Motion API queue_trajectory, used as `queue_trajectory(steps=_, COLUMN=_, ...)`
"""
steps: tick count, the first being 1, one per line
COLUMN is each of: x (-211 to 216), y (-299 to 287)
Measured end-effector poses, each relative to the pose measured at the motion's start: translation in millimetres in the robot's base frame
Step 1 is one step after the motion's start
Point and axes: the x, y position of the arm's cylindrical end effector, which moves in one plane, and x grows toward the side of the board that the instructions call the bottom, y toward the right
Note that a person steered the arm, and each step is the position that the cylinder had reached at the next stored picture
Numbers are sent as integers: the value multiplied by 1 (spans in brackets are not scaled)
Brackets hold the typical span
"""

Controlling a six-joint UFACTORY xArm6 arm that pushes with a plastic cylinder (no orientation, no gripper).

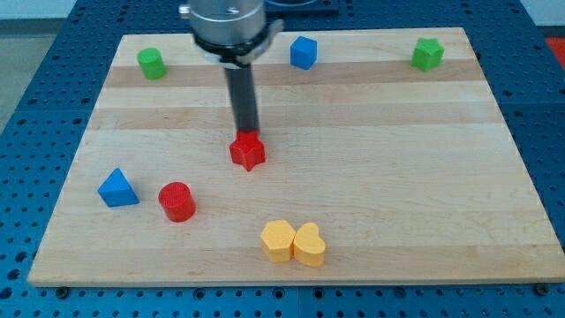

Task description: Separate the red blocks from the each other

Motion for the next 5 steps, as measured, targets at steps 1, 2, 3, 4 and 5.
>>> queue_trajectory(steps=1, x=0, y=24)
queue_trajectory(steps=2, x=-1, y=-18)
queue_trajectory(steps=3, x=-16, y=-60)
queue_trajectory(steps=4, x=-24, y=-82)
queue_trajectory(steps=5, x=-7, y=-78)
